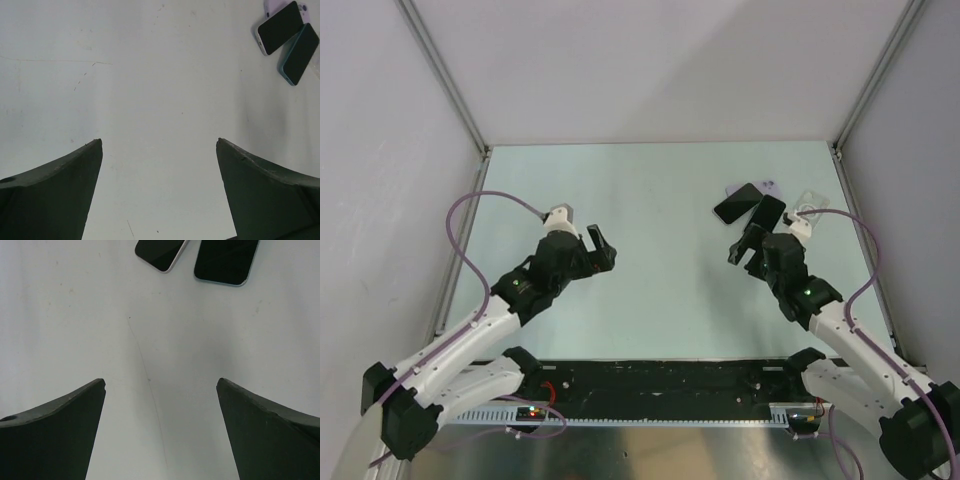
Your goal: Put the phone into the phone case
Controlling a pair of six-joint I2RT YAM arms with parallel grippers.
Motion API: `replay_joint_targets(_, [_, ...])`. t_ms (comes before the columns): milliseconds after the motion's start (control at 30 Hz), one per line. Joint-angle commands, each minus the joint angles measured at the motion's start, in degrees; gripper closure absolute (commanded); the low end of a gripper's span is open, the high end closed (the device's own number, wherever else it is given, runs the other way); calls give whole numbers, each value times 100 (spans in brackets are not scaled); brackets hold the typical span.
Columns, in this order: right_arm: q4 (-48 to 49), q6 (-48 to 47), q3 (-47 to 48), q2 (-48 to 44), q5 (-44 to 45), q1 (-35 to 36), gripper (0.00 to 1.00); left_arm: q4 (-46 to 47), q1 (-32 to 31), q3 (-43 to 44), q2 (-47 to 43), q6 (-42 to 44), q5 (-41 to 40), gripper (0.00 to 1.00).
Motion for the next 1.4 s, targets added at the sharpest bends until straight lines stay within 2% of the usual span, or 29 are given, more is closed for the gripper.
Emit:
replay_joint_targets(0, [-8,-186,150,-86,243,-209,1,139,28,78,-321,240,226,1])
replay_joint_targets(100, [-19,-307,285,90,200,-556,0,131,29,32,-485,226,450,2])
replay_joint_targets(533, [488,-799,1037,1741,-1062,-2481,0,25,31,-58,-804,319,1391,2])
replay_joint_targets(967, [1401,-911,1909,3905,-1366,-2803,0,-11,32,-7,-800,298,1624,2])
replay_joint_targets(1133, [1510,-806,2289,4390,-1417,-3046,0,-45,28,-24,-853,286,1620,2])
replay_joint_targets(1233, [1207,-703,2565,4376,-1177,-3211,0,-66,34,-36,-896,273,1637,2])
replay_joint_targets(1367, [436,-669,3214,4555,-295,-3299,0,-74,28,-29,-909,280,1673,2])
